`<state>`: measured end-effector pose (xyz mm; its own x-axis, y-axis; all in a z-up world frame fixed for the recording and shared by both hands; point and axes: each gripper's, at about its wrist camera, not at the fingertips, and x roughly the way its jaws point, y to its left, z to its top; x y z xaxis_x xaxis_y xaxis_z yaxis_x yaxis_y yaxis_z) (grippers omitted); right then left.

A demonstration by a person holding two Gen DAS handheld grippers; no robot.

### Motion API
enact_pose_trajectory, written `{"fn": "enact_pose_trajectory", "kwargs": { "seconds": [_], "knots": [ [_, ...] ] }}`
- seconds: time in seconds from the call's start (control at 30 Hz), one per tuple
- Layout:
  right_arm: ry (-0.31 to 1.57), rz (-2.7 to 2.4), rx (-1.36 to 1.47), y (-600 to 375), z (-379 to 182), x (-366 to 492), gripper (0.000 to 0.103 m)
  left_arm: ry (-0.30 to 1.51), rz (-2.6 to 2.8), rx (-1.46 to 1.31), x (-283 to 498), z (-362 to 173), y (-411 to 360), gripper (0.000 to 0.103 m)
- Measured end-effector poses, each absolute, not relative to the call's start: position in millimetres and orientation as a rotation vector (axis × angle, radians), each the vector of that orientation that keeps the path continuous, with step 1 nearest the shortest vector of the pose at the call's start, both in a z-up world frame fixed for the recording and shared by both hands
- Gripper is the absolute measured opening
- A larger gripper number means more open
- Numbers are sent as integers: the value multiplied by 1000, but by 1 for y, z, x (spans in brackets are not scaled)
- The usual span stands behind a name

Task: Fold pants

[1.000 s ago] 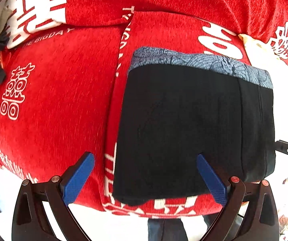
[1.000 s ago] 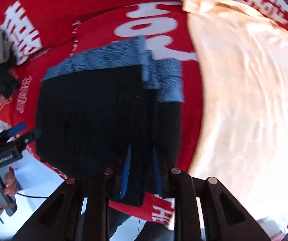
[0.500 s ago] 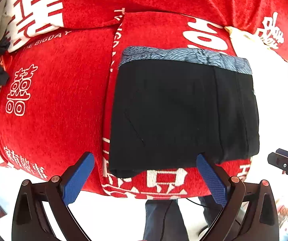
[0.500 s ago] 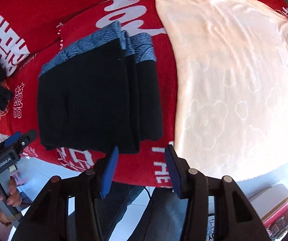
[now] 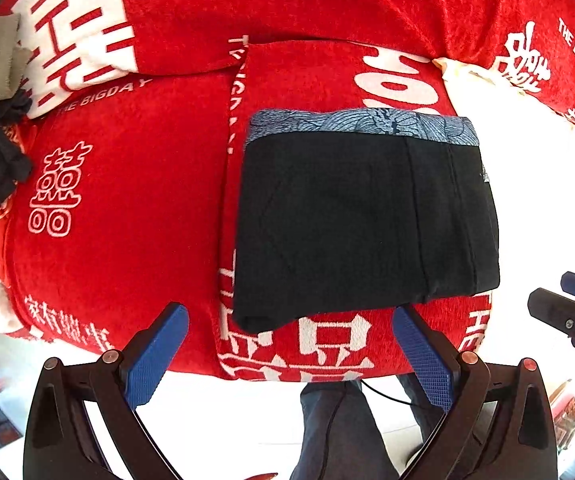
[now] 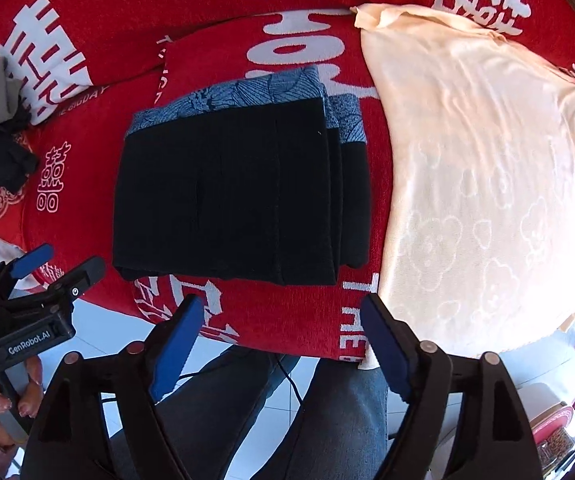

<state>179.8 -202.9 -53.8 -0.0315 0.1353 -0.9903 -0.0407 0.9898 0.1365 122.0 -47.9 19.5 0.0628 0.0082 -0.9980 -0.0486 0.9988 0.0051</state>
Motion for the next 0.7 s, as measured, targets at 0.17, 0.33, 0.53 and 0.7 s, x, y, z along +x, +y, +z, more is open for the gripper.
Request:
{"fn": "enact_pose_trajectory", "kwargs": {
  "seconds": [0.17,0.33,0.53,0.7],
  "knots": [
    [1564,104,63,-196,-41,179,103,1514,68,-57,119,25,-44,102],
    [1565,89,27,-189,-34,178,103,1501,86,-56,121,31,-44,102],
    [1567,73,30,-186,-29,179,103,1491,87,-30,124,35,-46,102],
    [1566,72,21,-182,-27,180,103,1499,92,-49,123,34,-43,102]
  ]
}}
